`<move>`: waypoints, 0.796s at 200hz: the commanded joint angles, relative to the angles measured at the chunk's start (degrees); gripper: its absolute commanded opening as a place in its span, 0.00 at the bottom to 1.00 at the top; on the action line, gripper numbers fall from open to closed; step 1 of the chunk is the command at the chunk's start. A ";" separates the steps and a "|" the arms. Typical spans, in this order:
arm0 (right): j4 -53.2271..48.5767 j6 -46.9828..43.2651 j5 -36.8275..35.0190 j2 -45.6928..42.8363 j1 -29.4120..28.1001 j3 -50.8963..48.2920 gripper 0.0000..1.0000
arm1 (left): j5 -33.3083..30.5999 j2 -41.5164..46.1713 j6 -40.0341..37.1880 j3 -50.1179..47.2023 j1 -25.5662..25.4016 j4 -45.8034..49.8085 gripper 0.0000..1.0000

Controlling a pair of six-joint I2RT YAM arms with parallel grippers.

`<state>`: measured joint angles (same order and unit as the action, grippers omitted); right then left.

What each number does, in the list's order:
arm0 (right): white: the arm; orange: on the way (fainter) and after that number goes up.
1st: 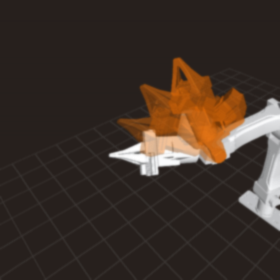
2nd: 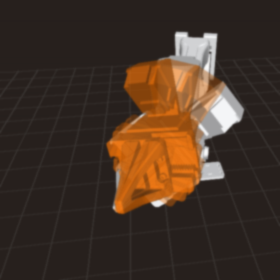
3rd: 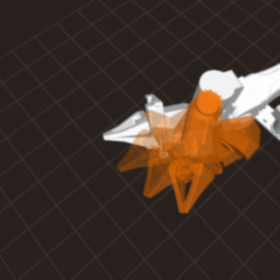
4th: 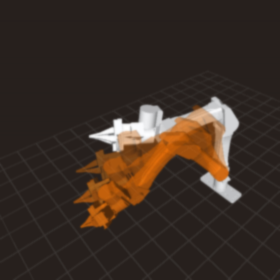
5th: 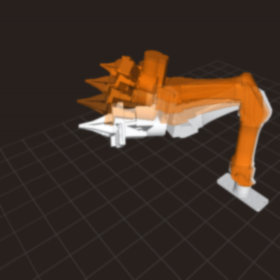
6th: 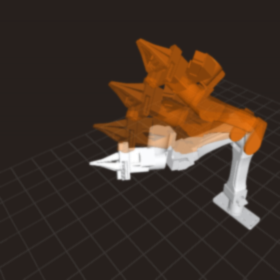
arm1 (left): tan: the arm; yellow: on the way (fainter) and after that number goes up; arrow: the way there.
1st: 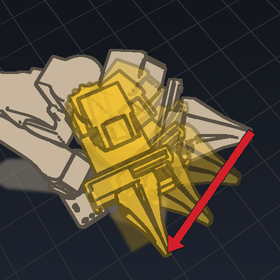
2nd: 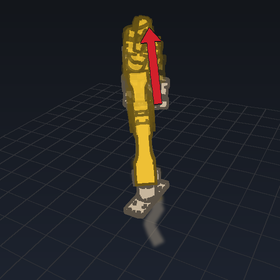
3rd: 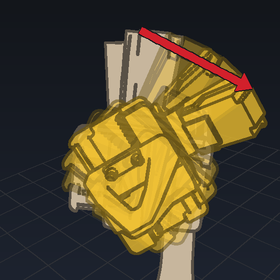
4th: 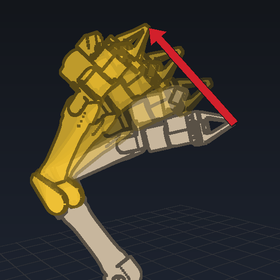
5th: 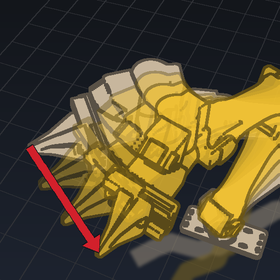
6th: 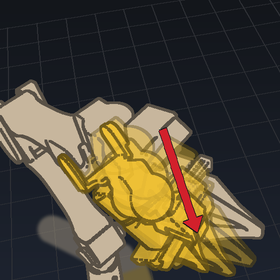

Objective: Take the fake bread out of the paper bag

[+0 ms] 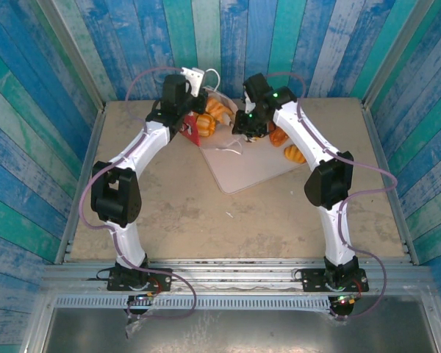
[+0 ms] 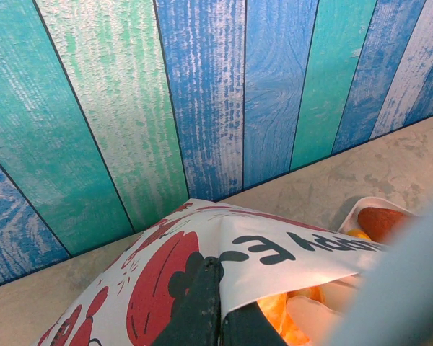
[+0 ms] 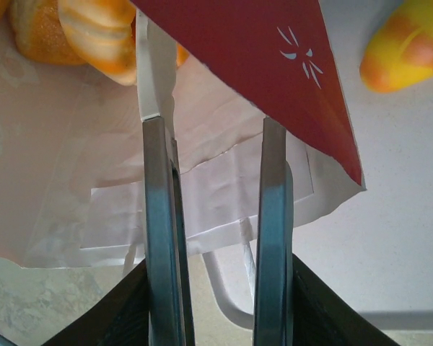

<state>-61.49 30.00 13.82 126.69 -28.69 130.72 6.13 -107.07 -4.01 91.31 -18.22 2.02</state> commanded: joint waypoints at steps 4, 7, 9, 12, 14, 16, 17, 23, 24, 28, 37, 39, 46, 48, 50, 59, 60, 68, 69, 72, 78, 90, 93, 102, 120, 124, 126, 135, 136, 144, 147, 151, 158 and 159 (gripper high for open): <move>1.80 0.76 0.72 0.79 0.34 0.42 0.44 | 1.05 1.01 1.29 -1.15 -0.41 2.37 0.00; 1.81 0.75 0.80 0.83 0.36 0.43 0.44 | 1.01 1.01 1.29 -1.11 -0.41 2.37 0.00; 1.79 0.72 0.85 0.91 0.38 0.42 0.44 | 1.04 1.05 1.29 -1.08 -0.41 2.37 0.00; 1.79 0.76 0.96 1.00 0.40 0.43 0.44 | 1.04 1.02 1.29 -1.00 -0.42 2.39 0.00; 1.88 0.74 1.08 1.05 0.46 0.42 0.44 | 1.09 0.99 1.29 -0.95 -0.42 2.38 0.00; 1.90 0.76 1.15 1.09 0.47 0.37 0.44 | 1.10 0.96 1.29 -0.95 -0.42 2.37 0.00; 1.86 0.72 1.18 1.09 0.47 0.31 0.44 | 1.09 0.93 1.33 -0.95 -0.42 2.42 0.00; 1.86 0.62 1.25 1.17 0.41 0.33 0.44 | 1.22 0.98 1.38 -0.87 -0.39 2.44 0.00; 1.93 0.60 1.27 1.18 0.40 0.33 0.44 | 1.23 0.94 1.38 -0.87 -0.40 2.45 0.00; 1.90 0.52 1.36 1.26 0.46 0.32 0.44 | 1.29 0.98 1.46 -0.80 -0.40 2.41 0.00; 1.91 0.52 1.45 1.27 0.43 0.20 0.44 | 1.26 0.91 1.40 -0.69 -0.41 2.38 0.00; 1.97 0.57 1.42 1.27 0.42 0.17 0.44 | 1.25 0.94 1.38 -0.69 -0.41 2.37 0.00; 2.02 0.59 1.42 1.19 0.40 -0.06 0.44 | 1.26 0.88 1.37 -0.60 -0.39 2.42 0.00; 2.00 0.63 1.50 1.19 0.43 -0.08 0.44 | 1.28 0.87 1.37 -0.56 -0.41 2.45 0.00; 2.04 0.62 1.48 1.14 0.42 -0.10 0.44 | 1.28 0.80 1.42 -0.53 -0.41 2.39 0.00; 1.99 0.67 1.55 0.97 0.41 -0.40 0.44 | 1.26 0.81 1.44 -0.43 -0.41 2.42 0.00; 1.99 0.63 1.55 0.95 0.40 -0.43 0.44 | 1.30 0.81 1.41 -0.43 -0.41 2.39 0.00; 2.07 0.64 1.68 0.76 0.44 -0.76 0.44 | 1.28 0.72 1.38 -0.35 -0.35 2.38 0.00; 2.08 0.61 1.75 0.75 0.41 -0.83 0.44 | 1.31 0.76 1.38 -0.35 -0.34 2.38 0.00; 2.10 0.62 1.77 0.69 0.43 -0.91 0.43 | 1.33 0.72 1.42 -0.34 -0.39 2.44 0.00; 2.18 0.68 1.97 0.46 0.40 -1.23 0.43 | 1.28 0.72 1.37 -0.26 -0.40 2.38 0.00; 2.34 0.76 2.07 0.07 0.39 -1.92 0.43 | 1.18 0.62 1.30 -0.04 -0.42 2.55 0.00; 2.39 0.76 2.14 0.00 0.45 -2.13 0.43 | 1.32 0.63 1.29 -0.07 -0.40 2.55 0.00; 2.41 0.76 2.32 -0.26 0.40 -2.54 0.43 | 1.25 0.61 1.34 -0.08 -0.42 2.55 0.00; 2.60 0.84 2.33 -0.82 0.46 -3.50 0.42 | 1.31 0.63 1.28 -0.16 -0.35 2.37 0.00; 2.63 0.85 2.28 -0.92 0.42 -3.74 0.42 | 1.33 0.63 1.30 -0.16 -0.41 2.37 0.00; 2.68 0.89 2.26 -0.92 0.40 -3.83 0.42 | 1.40 0.59 1.29 -0.16 -0.41 2.37 0.00; 2.83 0.93 2.25 -1.06 0.44 -4.10 0.42 | 1.36 0.46 1.38 -0.16 -0.42 2.37 0.00; 2.85 0.89 2.26 -1.03 0.42 -4.13 0.42 | 1.35 0.46 1.38 -0.12 -0.42 2.37 0.00; 3.04 0.94 2.38 -0.93 0.42 -4.13 0.42 | 1.49 0.51 1.38 -0.16 -0.40 2.36 0.00; 3.11 0.97 2.39 -0.88 0.40 -4.08 0.42 | 1.46 0.47 1.41 -0.16 -0.41 2.29 0.00; 3.18 0.96 2.50 -0.76 0.41 -4.08 0.42 | 1.50 0.42 1.46 -0.16 -0.41 2.29 0.00; 3.31 1.01 2.73 -0.54 0.39 -3.90 0.42 | 1.56 0.39 1.46 -0.16 -0.42 2.32 0.00; 3.31 0.97 2.76 -0.51 0.43 -3.85 0.43 | 1.58 0.42 1.46 -0.16 -0.42 2.35 0.00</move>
<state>-59.70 30.48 15.70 126.72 -28.36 127.04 6.37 -107.07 -3.77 91.29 -18.22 2.04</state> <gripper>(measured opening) 0.422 0.045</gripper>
